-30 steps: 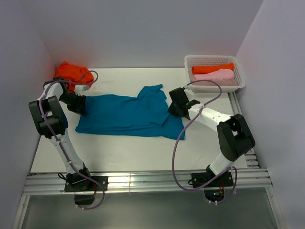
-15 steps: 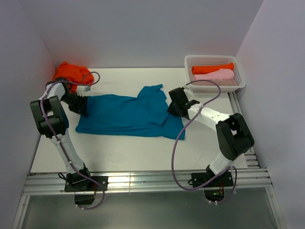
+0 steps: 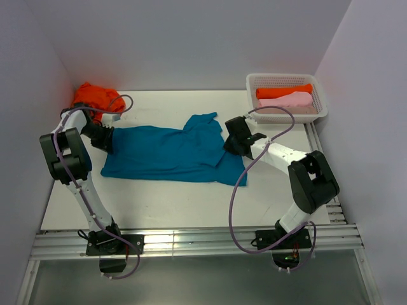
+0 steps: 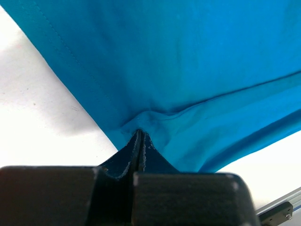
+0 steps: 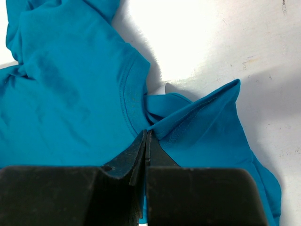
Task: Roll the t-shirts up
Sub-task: Fold the tshirt
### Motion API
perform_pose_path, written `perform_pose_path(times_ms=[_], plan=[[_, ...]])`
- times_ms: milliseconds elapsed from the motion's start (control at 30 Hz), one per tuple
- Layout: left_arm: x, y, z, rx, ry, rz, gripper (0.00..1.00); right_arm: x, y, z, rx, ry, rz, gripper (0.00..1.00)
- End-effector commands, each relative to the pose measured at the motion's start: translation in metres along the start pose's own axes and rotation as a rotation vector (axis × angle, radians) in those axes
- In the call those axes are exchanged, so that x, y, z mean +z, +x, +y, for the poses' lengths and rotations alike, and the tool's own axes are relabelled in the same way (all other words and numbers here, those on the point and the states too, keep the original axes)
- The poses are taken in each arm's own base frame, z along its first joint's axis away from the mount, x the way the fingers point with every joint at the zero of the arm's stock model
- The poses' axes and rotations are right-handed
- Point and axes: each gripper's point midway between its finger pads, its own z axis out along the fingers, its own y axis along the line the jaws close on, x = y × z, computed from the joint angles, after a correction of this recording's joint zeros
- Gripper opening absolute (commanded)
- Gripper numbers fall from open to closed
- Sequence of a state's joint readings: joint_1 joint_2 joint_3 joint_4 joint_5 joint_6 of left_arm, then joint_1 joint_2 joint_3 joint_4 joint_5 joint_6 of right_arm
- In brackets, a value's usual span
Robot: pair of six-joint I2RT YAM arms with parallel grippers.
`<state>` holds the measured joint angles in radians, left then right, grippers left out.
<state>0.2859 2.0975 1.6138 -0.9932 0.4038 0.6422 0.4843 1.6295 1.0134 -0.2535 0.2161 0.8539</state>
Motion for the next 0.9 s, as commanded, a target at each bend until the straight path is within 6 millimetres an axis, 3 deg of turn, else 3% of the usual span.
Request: perform_pose_path(times_ms=[0, 333, 867], plan=[[-0.034, -0.024, -0.009, 0.047, -0.035, -0.090, 0.00, -0.002, -0.012, 0.003, 0.000, -0.008, -0.037, 0.00], [-0.058, -0.030, 0.000, 0.035, -0.060, -0.145, 0.00, -0.010, -0.017, 0.001, 0.007, -0.002, -0.058, 0.00], [-0.054, -0.031, 0.012, 0.004, -0.051, -0.153, 0.00, -0.011, -0.032, -0.001, 0.013, 0.010, -0.086, 0.00]])
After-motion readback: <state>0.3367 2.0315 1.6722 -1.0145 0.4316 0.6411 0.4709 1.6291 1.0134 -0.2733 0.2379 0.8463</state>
